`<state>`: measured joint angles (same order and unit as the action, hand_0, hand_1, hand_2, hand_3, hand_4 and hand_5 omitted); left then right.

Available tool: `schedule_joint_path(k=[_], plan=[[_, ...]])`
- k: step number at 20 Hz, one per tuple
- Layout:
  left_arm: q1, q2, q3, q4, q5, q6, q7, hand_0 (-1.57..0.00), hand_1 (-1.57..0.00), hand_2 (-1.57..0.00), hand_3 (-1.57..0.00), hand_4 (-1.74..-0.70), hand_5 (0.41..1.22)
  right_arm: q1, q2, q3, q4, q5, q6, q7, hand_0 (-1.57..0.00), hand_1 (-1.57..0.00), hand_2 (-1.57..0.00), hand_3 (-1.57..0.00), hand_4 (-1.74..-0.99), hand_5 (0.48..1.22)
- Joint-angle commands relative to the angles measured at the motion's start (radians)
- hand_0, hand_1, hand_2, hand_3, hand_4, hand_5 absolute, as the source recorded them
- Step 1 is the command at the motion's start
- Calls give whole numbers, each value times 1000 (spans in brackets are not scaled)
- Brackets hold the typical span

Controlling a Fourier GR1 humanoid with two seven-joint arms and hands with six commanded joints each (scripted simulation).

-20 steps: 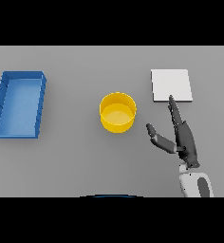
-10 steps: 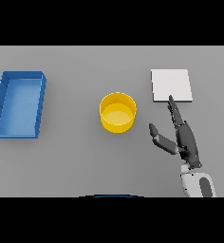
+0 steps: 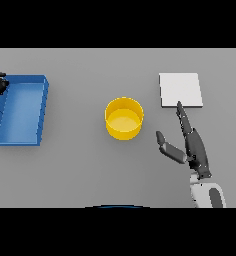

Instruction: Pick up the red beaker and tilt it to pour out 1 green nut into yellow bowl. Pick up the yellow bowl and place it on the metallic measuring scale.

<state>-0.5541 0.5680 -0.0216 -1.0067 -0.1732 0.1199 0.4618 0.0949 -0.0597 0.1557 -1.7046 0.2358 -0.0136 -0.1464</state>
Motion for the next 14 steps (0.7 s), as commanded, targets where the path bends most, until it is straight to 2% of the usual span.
schedule_joint_path(k=[1, 2, 3, 4, 5, 6, 8, 11, 14], plan=[[0, 0, 2, -3, -1, 4, 27, -1571, -1571, -1571, -1571, -1741, 925, -1, -3, -3, 6, -2, 2, 3, 1, 1, 1, 1, -1157, 671], [10, -4, 3, -28, 11, -3, 56, -1571, -1571, -1571, -1571, -1655, 868, 4, 1, -4, 10, -13, 9, -3, 1, 1, 1, 1, -1155, 669], [26, -3, 1, -56, 19, -15, 67, -1571, -1571, -1526, -1525, -1521, 818, -7, 8, 1, 13, -10, 7, 7, 1, 1, 1, 1, -1155, 670], [45, 12, -8, -96, 37, -67, 39, -1469, -1344, -1276, -1318, -1369, 774, -11, 4, -2, 11, -11, 7, 12, 1, 1, 1, 1, -1153, 670], [65, 20, -6, -124, 69, -113, 31, -1175, -1075, -1021, -1055, -1232, 737, 0, 2, -2, 7, -8, 4, -4, 1, 1, 1, 1, -1151, 670], [73, 28, 5, -147, 109, -156, 29, -940, -860, -817, -843, -1126, 705, -4, -7, -10, 1, -14, 7, 4, 1, 1, 1, 1, -1149, 670], [84, 37, 1, -157, 136, -209, 46, -601, -550, -522, -539, -976, 664, -5, -2, -7, 11, -21, 13, -5, 1, 1, 1, 1, -1153, 670], [77, 66, -38, -143, 96, -256, 70, -307, -281, -267, -276, -843, 632, -13, 5, -1, 12, -8, 3, 2, 1, 1, 1, 1, -1155, 670], [61, 64, -64, -108, 44, -237, 61, -157, -143, -136, -141, -801, 627, -14, -1, 1, 11, 18, -13, 12, 1, 1, 1, 1, -1158, 665]])
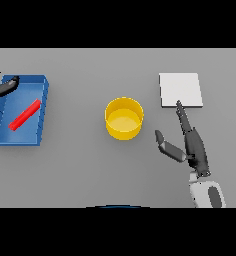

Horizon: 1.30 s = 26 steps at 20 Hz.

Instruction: Pick up the red beaker and tilt it to pour out 1 green nut into yellow bowl. Pick up the yellow bowl and place it on the metallic measuring scale.

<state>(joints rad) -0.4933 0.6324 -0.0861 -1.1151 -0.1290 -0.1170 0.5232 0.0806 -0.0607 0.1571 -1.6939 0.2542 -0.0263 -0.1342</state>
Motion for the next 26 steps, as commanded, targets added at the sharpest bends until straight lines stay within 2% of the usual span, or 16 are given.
schedule_joint_path(k=[1, 3, 4, 5, 7, 8, 11, 15, 16, 19, 23, 26], plan=[[-4, -5, -1, 2, -4, 10, -13, -125, -115, -109, -112, -794, 627, 2, -4, -5, 7, -1, -1, -5, 1, 1, 1, 1, -1157, 665], [-6, -3, 6, -9, -4, 24, -41, -80, -73, -69, -72, -776, 631, 4, 6, 6, 13, 18, -11, 7, 1, 1, 1, 1, -1144, 644], [-2, -6, 11, -20, 1, 33, -53, -64, -58, -55, -57, -778, 633, -15, -8, 7, 13, 57, -29, 55, 1, 1, 1, 1, -1131, 631], [-4, -13, 15, -15, 6, 38, -75, -51, -46, -44, -45, -779, 635, -29, -24, 16, 6, 70, -15, 61, 1, 1, 1, 1, -1115, 638], [13, -24, 29, -34, 29, 46, -100, -32, -29, -28, -29, -786, 652, -57, -72, 44, 17, 87, 45, 17, 1, 1, 1, 1, -1080, 662], [20, -32, 30, -44, 33, 54, -106, -25, -23, -22, -23, -793, 657, -92, -106, 56, 16, 106, 79, 35, 1, 1, 1, 1, -1088, 665], [26, -47, 25, -68, 39, 62, -93, -13, -11, -11, -11, -800, 673, -185, -191, 123, 52, 253, 123, 105, 1, 1, 1, 1, -1128, 637], [30, -52, 22, -72, 43, 62, -89, -5, -4, -4, -4, -809, 688, -345, -277, 229, 114, 411, 216, 85, 1, 1, 1, 1, -1150, 630], [31, -48, 24, -74, 49, 53, -85, -3, -3, -3, -3, -811, 688, -364, -300, 251, 133, 436, 235, 53, 1, 1, 1, 1, -1152, 632], [40, -38, 25, -85, 53, 47, -88, -1, -1, -1, -1, -809, 687, -468, -328, 302, 202, 501, 282, 5, 1, 1, 1, 1, -1167, 639], [47, -27, 37, -91, 65, 37, -86, 0, 0, 0, 0, -806, 695, -549, -321, 379, 273, 558, 328, -41, 1, 1, 1, 1, -1153, 639], [50, -34, 34, -90, 63, 40, -90, 1, 1, 1, 1, -808, 696, -610, -308, 419, 360, 585, 359, -62, 1, 1, 1, 1, -1157, 644]])
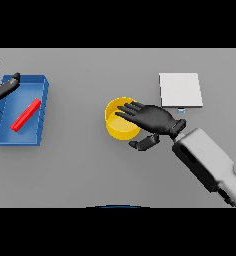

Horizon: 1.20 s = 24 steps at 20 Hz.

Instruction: Pick up the red beaker and tilt it to pour out 1 green nut into yellow bowl. Pick up the yellow bowl and place it on the metallic measuring scale.

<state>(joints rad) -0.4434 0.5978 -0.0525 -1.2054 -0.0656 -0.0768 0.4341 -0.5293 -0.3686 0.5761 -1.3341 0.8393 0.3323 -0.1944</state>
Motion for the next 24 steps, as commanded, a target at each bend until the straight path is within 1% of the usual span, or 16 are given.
schedule_joint_path(k=[1, 4, 5, 8, 10, 13, 15, 16, 17, 18, 19, 20, 21, 22, 23, 24], plan=[[-2, 5, 6, 3, 2, -1, 7, 1, 1, 1, 1, -808, 695, -25, -1, 6, 21, 1, 14, -14, 1, 1, 1, 1, -1155, 646], [-5, 6, 4, 5, -1, -1, 10, 1, 1, 1, 1, -805, 701, -74, 15, 51, 76, 27, 60, -16, 1, 1, 1, 1, -1159, 663], [-5, 11, 9, 0, 2, -2, 5, 1, 1, 1, 1, -806, 700, -74, 11, 66, 78, 32, 75, -28, 1, 1, 1, 1, -1162, 667], [-15, 14, 1, 9, -7, -11, 5, 1, 1, 1, 1, -801, 703, -126, 44, 92, 132, 48, 115, 4, 1, 1, 1, 1, -1174, 674], [-15, 10, -2, 24, -11, -13, -2, 1, 1, 1, 1, -800, 703, -146, 56, 102, 176, 52, 121, -6, 1, 1, 1, 0, -1181, 674], [-5, 12, -3, 17, -14, -8, -6, 1, 1, 1, 1, -792, 708, -147, 55, 113, 195, 59, 131, -5, 1, 1, 1, -12, -1188, 693], [-15, 12, -5, 24, -18, -11, -7, 1, 1, 1, 1, -789, 713, -148, 61, 110, 207, 58, 129, 2, 1, 1, -9, -41, -1209, 732], [-15, 15, -2, 26, -16, -13, -7, 1, 1, 1, 1, -789, 714, -151, 66, 109, 220, 61, 121, 7, 1, -15, -37, -77, -1234, 770], [-9, 13, -1, 19, -10, -14, -10, 1, 1, 1, 1, -791, 712, -163, 77, 107, 231, 63, 118, 18, -48, -60, -88, -130, -1261, 809], [-9, 12, -4, 30, -13, -18, -12, 1, 1, 1, 1, -791, 711, -165, 73, 112, 244, 65, 109, -10, -193, -183, -189, -215, -1309, 891], [-5, 16, -3, 22, -17, -12, -14, 1, 1, 1, 1, -789, 710, -161, 69, 115, 234, 66, 110, -17, -455, -407, -349, -322, -1363, 957], [-7, 15, -3, 32, -17, -15, -24, 1, 1, 1, 1, -788, 710, -167, 73, 112, 236, 61, 111, -19, -678, -640, -594, -572, -1435, 1010], [-5, 14, -2, 44, -19, -14, -33, 1, 1, 1, 1, -788, 710, -162, 66, 113, 225, 54, 114, -31, -857, -826, -789, -679, -1492, 1052], [-8, 16, -1, 45, -18, -18, -35, 1, 1, 1, 1, -787, 707, -170, 70, 113, 234, 51, 119, -34, -999, -975, -945, -792, -1540, 1086], [-13, 16, 0, 45, -18, -17, -36, 1, 1, 1, 1, -787, 707, -177, 66, 117, 244, 53, 116, -52, -1114, -1094, -1071, -882, -1578, 1113], [-18, 17, -2, 42, -20, -16, -26, 1, 1, 1, 1, -785, 709, -177, 68, 119, 236, 51, 123, -38, -1205, -1189, -1129, -969, -1611, 1135]])
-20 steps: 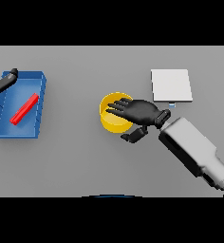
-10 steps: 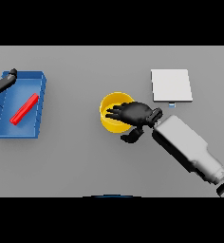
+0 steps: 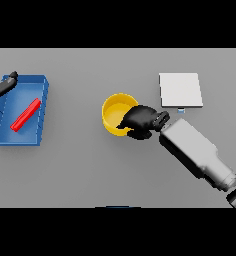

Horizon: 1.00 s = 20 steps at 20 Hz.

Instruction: Pick up the red beaker and tilt it to pour out 1 green nut into yellow bowl. Pick up the yellow bowl and place it on the metallic measuring scale.

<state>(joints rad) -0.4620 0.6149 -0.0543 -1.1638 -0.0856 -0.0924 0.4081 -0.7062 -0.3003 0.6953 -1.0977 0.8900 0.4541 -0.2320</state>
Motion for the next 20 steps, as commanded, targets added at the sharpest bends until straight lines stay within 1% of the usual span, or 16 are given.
schedule_joint_path(k=[1, 3, 5, 6, 7, 9, 10, 11, 13, 14, 15, 16, 17, 19, 20], plan=[[4, -2, -4, -4, -2, 1, 1, 1, 1, 1, 1, -784, 712, -1, 3, -3, 0, -8, 11, 12, -1278, -1266, -1187, -1027, -1637, 1152], [6, -1, -4, -15, 1, -1, 2, 1, 1, 1, 1, -784, 710, 6, -9, -4, -22, -22, 34, 23, -1384, -1376, -1287, -1106, -1674, 1177], [3, -6, -3, -7, 5, -2, -2, 1, 1, 1, 1, -785, 712, 7, -24, -5, -39, -29, 54, 20, -1451, -1446, -1330, -1171, -1698, 1193], [4, -10, -2, -4, 8, -3, -4, 1, 1, 1, 1, -786, 707, 7, -24, -6, -44, -30, 56, 33, -1475, -1471, -1353, -1185, -1707, 1198], [3, -13, -2, -6, 8, 2, 3, 1, 1, 1, 1, -786, 704, 1, -25, -8, -53, -35, 59, 31, -1494, -1491, -1362, -1198, -1714, 1203], [-4, -6, -3, 1, 1, 1, 8, 1, 1, 1, 1, -778, 704, -1, -49, -22, -75, -49, 69, 22, -1522, -1520, -1415, -1185, -1724, 1209], [5, -3, -5, -15, 1, 1, -2, 1, 1, 1, 1, -775, 706, -9, -52, -28, -100, -54, 90, 54, -1532, -1530, -1440, -1173, -1727, 1212], [13, -7, -8, -14, -3, 7, -6, 1, 1, 1, 1, -774, 706, -12, -58, -36, -112, -64, 96, 49, -1540, -1538, -1447, -1165, -1730, 1214], [11, 3, -8, -35, -2, 2, 11, 1, 1, 1, 1, -770, 705, -13, -79, -51, -154, -77, 132, 77, -1551, -1550, -1481, -1157, -1734, 1216], [4, 2, -5, -27, 2, 0, 12, 1, 1, 1, 1, -776, 702, -19, -83, -59, -161, -78, 135, 90, -1555, -1554, -1491, -1153, -1735, 1217], [-6, 0, 0, -10, 5, -2, 9, 1, 1, 1, 1, -780, 702, -8, -103, -68, -193, -86, 148, 99, -1558, -1558, -1451, -1204, -1736, 1218], [-12, -2, 0, 5, 5, -6, -2, 1, 1, 1, 1, -782, 702, 1, -116, -76, -219, -85, 150, 119, -1561, -1560, -1433, -1215, -1737, 1219], [-7, -2, 5, -2, 16, -11, -1, 1, 1, 1, 1, -788, 702, 9, -127, -81, -240, -85, 154, 136, -1563, -1562, -1447, -1199, -1738, 1219], [-5, -1, 12, -4, 23, -11, -15, 1, 1, 1, 1, -798, 702, 20, -144, -87, -279, -89, 164, 151, -1566, -1566, -1491, -1182, -1739, 1219], [-5, -10, 2, -15, 18, -5, -3, 1, 1, 1, 1, -799, 704, 24, -147, -95, -284, -94, 160, 153, -1567, -1567, -1507, -1179, -1739, 1219]])
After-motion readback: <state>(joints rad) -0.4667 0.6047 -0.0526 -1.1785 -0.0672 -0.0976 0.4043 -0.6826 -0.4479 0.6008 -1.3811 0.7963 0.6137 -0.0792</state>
